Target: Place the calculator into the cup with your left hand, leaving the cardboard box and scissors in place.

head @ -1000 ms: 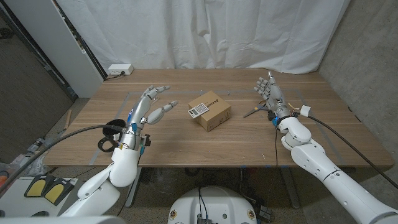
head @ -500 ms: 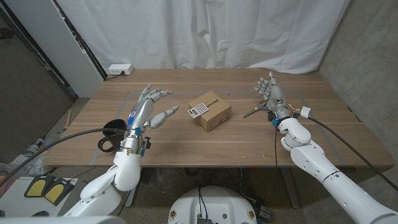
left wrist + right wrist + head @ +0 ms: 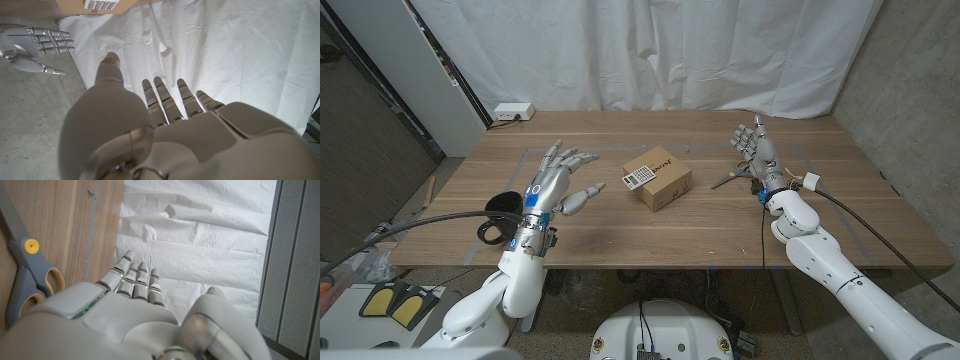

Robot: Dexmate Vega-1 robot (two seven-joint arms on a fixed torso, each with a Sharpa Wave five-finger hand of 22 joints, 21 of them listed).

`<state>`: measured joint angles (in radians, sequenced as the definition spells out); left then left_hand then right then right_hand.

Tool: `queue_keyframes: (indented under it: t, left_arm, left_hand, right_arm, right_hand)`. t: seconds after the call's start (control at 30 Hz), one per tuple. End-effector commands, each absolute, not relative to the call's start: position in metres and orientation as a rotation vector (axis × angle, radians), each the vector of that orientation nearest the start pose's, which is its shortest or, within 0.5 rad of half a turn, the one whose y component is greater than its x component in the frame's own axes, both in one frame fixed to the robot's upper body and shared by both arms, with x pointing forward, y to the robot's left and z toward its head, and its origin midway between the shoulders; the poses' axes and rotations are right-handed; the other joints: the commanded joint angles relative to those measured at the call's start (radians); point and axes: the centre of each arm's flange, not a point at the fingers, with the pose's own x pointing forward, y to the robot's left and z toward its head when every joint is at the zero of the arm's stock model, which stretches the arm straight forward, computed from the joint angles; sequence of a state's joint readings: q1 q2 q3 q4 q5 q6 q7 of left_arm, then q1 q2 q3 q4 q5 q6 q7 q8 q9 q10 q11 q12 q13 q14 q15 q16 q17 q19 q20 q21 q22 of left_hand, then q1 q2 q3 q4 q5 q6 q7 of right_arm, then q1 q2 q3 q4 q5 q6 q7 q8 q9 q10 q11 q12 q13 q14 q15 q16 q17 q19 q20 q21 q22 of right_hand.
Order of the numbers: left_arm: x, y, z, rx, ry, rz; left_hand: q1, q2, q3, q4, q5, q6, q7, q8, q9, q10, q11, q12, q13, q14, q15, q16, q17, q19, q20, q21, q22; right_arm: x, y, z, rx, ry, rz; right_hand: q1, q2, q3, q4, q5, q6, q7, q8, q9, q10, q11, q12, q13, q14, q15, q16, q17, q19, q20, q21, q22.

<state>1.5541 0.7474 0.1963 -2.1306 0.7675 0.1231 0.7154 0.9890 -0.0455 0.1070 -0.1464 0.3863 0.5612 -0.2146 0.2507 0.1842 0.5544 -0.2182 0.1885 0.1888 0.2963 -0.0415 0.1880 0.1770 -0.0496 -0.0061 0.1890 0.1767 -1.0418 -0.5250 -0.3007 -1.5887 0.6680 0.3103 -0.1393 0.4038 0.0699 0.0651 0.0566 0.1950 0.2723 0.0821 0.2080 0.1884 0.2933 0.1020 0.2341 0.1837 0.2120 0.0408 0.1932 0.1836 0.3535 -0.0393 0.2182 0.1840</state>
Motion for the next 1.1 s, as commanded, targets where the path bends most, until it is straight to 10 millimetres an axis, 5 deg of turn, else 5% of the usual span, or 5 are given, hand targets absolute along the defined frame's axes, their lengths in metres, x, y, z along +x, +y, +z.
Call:
queue_keyframes:
  t: [0.03, 0.5, 1.1]
  left_arm:
    - [0.422, 0.251, -0.079, 1.355, -0.98, 0.536]
    - [0.423, 0.241, -0.077, 1.582, -0.948, 0.541]
    - [0.439, 0.236, -0.086, 1.669, -0.954, 0.474]
  left_hand:
    - [0.025, -0.001, 0.003, 0.0, 0.005, 0.005, -0.005, -0.005, 0.006, -0.004, 0.002, 0.001, 0.001, 0.0, -0.156, -0.003, 0.0, -0.01, -0.048, 0.0, 0.001]
    - [0.047, -0.001, 0.007, -0.002, 0.008, 0.015, -0.006, -0.005, 0.008, 0.004, 0.001, 0.004, 0.001, -0.005, -0.166, -0.004, 0.0, -0.01, -0.054, 0.003, 0.0]
    - [0.055, -0.004, 0.001, 0.007, 0.006, 0.018, -0.006, -0.009, 0.01, 0.003, 0.001, 0.003, 0.002, -0.002, -0.161, -0.002, 0.001, 0.007, -0.037, 0.009, 0.0]
  right_arm:
    - [0.596, -0.281, -0.031, 0.197, -0.69, 0.143]
    - [0.599, -0.285, -0.028, 0.234, -0.698, 0.142]
    - [0.595, -0.286, -0.017, 0.241, -0.73, 0.144]
  right_hand:
    - [-0.004, 0.0, -0.003, -0.004, -0.002, 0.007, -0.002, 0.001, 0.004, 0.01, -0.002, 0.008, 0.005, 0.01, 0.003, 0.005, 0.005, 0.007, -0.003, -0.001, 0.002]
    - [-0.026, -0.003, -0.013, 0.005, -0.003, 0.017, -0.001, 0.002, 0.004, 0.019, -0.004, 0.009, 0.005, 0.021, 0.0, 0.008, 0.008, 0.014, -0.001, 0.0, 0.002]
    - [-0.061, -0.013, -0.031, 0.021, -0.001, 0.022, -0.004, 0.001, 0.005, 0.027, -0.002, 0.009, 0.005, 0.025, 0.001, 0.008, 0.01, 0.018, -0.002, 0.0, 0.003]
